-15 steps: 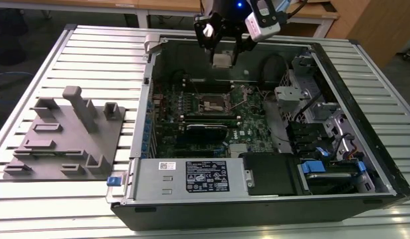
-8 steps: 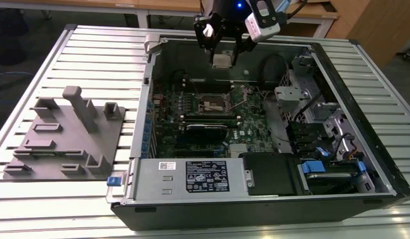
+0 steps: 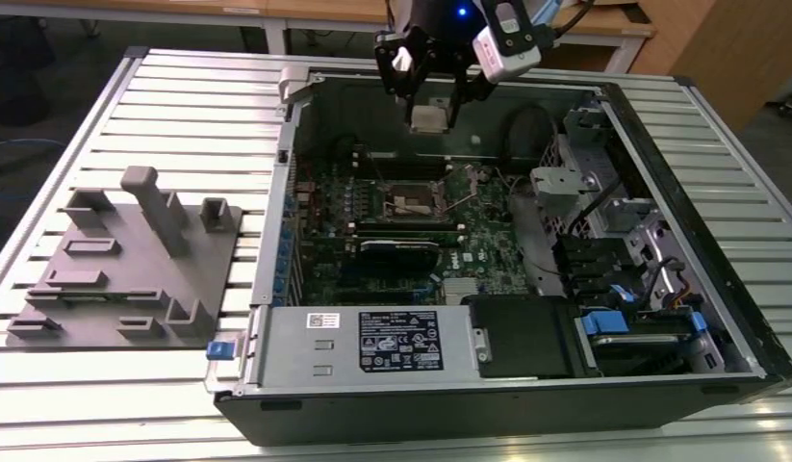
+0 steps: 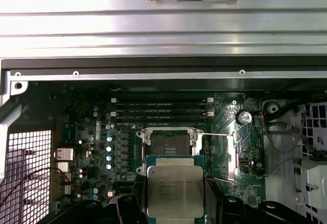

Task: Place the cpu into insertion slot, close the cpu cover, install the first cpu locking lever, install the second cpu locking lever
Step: 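Place the cpu into insertion slot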

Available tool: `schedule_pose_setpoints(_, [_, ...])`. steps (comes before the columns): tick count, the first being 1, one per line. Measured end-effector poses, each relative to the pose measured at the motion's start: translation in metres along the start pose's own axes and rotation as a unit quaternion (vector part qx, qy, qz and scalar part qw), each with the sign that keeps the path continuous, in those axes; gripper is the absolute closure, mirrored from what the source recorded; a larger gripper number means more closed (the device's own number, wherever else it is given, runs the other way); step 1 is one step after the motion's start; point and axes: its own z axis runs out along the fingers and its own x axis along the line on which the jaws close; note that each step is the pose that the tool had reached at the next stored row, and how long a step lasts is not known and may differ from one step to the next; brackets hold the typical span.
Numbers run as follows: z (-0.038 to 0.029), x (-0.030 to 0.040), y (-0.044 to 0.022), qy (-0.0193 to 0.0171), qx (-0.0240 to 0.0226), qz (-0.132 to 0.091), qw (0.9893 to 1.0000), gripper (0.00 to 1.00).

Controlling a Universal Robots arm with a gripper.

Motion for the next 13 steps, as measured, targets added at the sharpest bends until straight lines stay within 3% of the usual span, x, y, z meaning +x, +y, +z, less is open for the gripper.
schedule_pose_setpoints(13, [0.0042, -0.0001, -0.0004, 0.0, 0.0, 0.0, 1.0, 0.46])
